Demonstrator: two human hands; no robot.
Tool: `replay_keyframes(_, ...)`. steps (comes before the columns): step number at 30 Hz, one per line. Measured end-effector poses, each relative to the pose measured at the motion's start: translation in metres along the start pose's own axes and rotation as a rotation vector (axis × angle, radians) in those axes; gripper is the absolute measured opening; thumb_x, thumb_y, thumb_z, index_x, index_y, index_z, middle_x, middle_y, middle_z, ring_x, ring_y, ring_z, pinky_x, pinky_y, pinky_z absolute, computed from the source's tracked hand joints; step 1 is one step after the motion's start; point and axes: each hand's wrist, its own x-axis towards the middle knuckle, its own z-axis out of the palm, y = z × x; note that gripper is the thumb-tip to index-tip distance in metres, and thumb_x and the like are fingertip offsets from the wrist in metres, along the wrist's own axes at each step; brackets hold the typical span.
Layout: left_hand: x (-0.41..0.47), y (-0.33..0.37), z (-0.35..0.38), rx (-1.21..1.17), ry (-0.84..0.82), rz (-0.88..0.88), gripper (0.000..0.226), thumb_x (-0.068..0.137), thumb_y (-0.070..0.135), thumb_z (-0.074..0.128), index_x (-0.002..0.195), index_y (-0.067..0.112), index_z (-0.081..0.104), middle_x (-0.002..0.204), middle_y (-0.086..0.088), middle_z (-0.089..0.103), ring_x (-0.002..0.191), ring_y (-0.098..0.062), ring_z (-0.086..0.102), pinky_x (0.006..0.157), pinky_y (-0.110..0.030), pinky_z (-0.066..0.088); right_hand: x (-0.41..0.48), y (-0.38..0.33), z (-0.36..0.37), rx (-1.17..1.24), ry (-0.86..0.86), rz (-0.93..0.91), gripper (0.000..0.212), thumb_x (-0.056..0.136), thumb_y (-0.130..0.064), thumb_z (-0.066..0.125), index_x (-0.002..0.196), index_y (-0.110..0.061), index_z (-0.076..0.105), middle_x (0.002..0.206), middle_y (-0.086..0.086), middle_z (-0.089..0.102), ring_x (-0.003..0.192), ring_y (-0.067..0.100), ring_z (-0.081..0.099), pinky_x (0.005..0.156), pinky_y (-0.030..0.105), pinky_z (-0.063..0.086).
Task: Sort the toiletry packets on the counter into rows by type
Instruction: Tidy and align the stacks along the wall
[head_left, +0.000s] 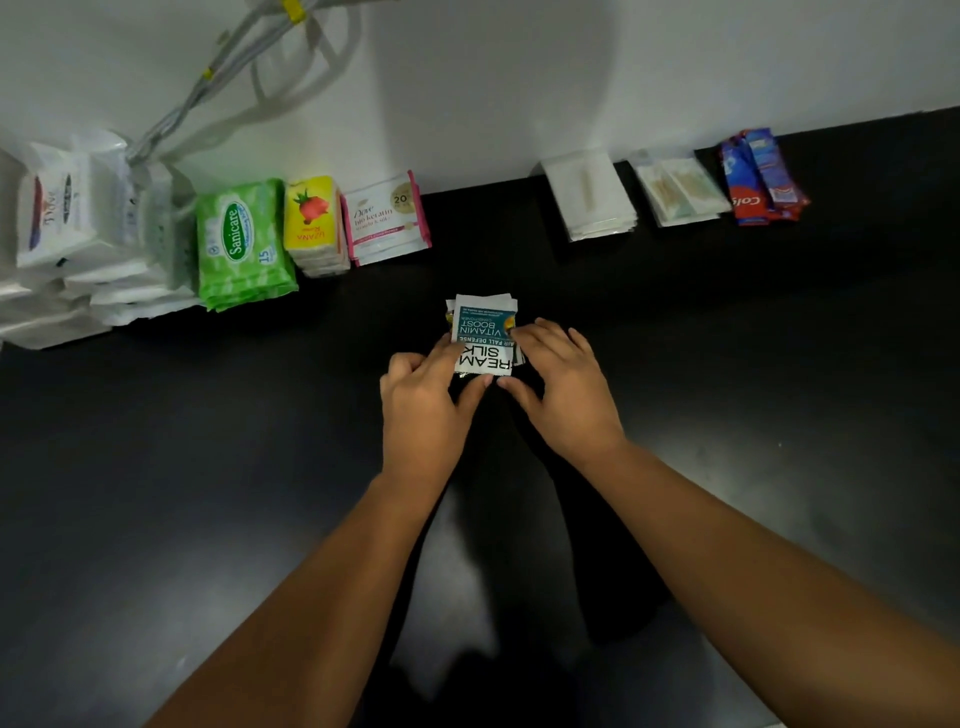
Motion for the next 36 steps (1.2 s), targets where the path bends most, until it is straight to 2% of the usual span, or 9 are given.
replay_keyframes(8, 0.015, -0.005, 0.014, -0.034, 0.037, 0.051, 0.037, 0.079, 0.029, 0.081, 0.115, 0.02, 0.072, 0.126, 0.003, 0.069, 0.092, -0.022, 0.055, 0.078, -0.038, 0.05, 0.008, 0.006, 0.002, -0.016, 0.086, -0.037, 0.032, 0.091, -0.012, 0.066, 0.123, -0.009, 0.068, 0.127, 0.006, 0.064, 0.129, 0.024, 0.052, 0.111, 0.048, 0.037)
replay_keyframes(13, 0.059, 0.002, 0.032, -0.064, 0.045, 0.067, 0.03, 0.083, 0.025, 0.076, 0.111, 0.015, 0.074, 0.121, 0.001, 0.072, 0.086, -0.028, 0.056, 0.076, -0.04, 0.053, 0.053, 0.02, -0.006, -0.084, 0.104, -0.093, 0.022, 0.09, -0.003, 0.061, 0.108, 0.002, 0.072, 0.118, 0.017, 0.068, 0.11, 0.031, 0.065, 0.088, 0.042, 0.054)
replay_keyframes(15, 0.078, 0.003, 0.04, -0.065, 0.025, 0.04, 0.029, 0.087, 0.027, 0.073, 0.113, 0.015, 0.073, 0.122, 0.002, 0.071, 0.088, -0.028, 0.054, 0.079, -0.041, 0.051, 0.072, 0.022, -0.006, -0.072, 0.048, -0.019, 0.03, 0.095, -0.005, 0.054, 0.121, 0.001, 0.066, 0.13, 0.017, 0.061, 0.117, 0.029, 0.061, 0.098, 0.034, 0.048)
replay_keyframes(17, 0.095, 0.006, 0.047, -0.062, -0.005, 0.0, 0.032, 0.089, 0.031, 0.069, 0.118, 0.018, 0.071, 0.126, 0.003, 0.069, 0.093, -0.027, 0.054, 0.083, -0.043, 0.05, 0.088, 0.023, -0.003, -0.019, -0.02, 0.114, 0.044, 0.099, -0.007, 0.047, 0.142, -0.007, 0.049, 0.152, 0.011, 0.042, 0.133, 0.025, 0.048, 0.109, 0.031, 0.037)
replay_keyframes(20, 0.11, 0.009, 0.053, -0.019, 0.009, -0.038, 0.033, 0.091, 0.037, 0.065, 0.122, 0.027, 0.069, 0.131, 0.008, 0.065, 0.095, -0.026, 0.057, 0.083, -0.038, 0.046, 0.103, 0.018, 0.0, 0.054, -0.029, 0.253, 0.061, 0.097, -0.002, 0.046, 0.154, -0.016, 0.03, 0.164, 0.002, 0.018, 0.138, 0.023, 0.043, 0.111, 0.032, 0.037)
replay_keyframes(24, 0.121, 0.012, 0.058, 0.005, 0.047, -0.058, 0.034, 0.093, 0.038, 0.061, 0.125, 0.029, 0.066, 0.131, 0.011, 0.065, 0.098, -0.023, 0.062, 0.081, -0.033, 0.037, 0.112, 0.014, 0.006, 0.109, 0.0, 0.256, 0.066, 0.094, 0.006, 0.046, 0.154, -0.013, 0.028, 0.164, 0.002, 0.018, 0.145, 0.021, 0.034, 0.117, 0.034, 0.033)
replay_keyframes(28, 0.138, 0.014, 0.062, -0.03, 0.029, -0.017, 0.034, 0.097, 0.036, 0.056, 0.127, 0.023, 0.065, 0.126, 0.007, 0.067, 0.103, -0.015, 0.067, 0.09, -0.039, 0.05, 0.131, 0.017, 0.01, 0.12, 0.031, 0.206, 0.062, 0.093, 0.006, 0.047, 0.152, -0.005, 0.03, 0.162, 0.01, 0.024, 0.147, 0.023, 0.029, 0.12, 0.033, 0.026)
replay_keyframes(31, 0.149, 0.019, 0.064, -0.001, 0.043, -0.039, 0.033, 0.097, 0.036, 0.055, 0.127, 0.024, 0.065, 0.123, 0.008, 0.068, 0.1, -0.016, 0.068, 0.085, -0.039, 0.052, 0.145, 0.02, 0.011, 0.119, 0.03, 0.19, 0.056, 0.097, -0.001, 0.047, 0.151, -0.002, 0.032, 0.16, 0.012, 0.027, 0.146, 0.023, 0.031, 0.119, 0.035, 0.028)
replay_keyframes(36, 0.155, 0.019, 0.067, 0.027, 0.073, -0.062, 0.033, 0.096, 0.039, 0.055, 0.126, 0.03, 0.064, 0.122, 0.011, 0.068, 0.098, -0.015, 0.068, 0.075, -0.029, 0.049, 0.157, 0.024, 0.014, 0.082, 0.028, 0.188, 0.055, 0.098, -0.004, 0.046, 0.151, -0.004, 0.033, 0.161, 0.011, 0.026, 0.145, 0.025, 0.033, 0.119, 0.035, 0.028)
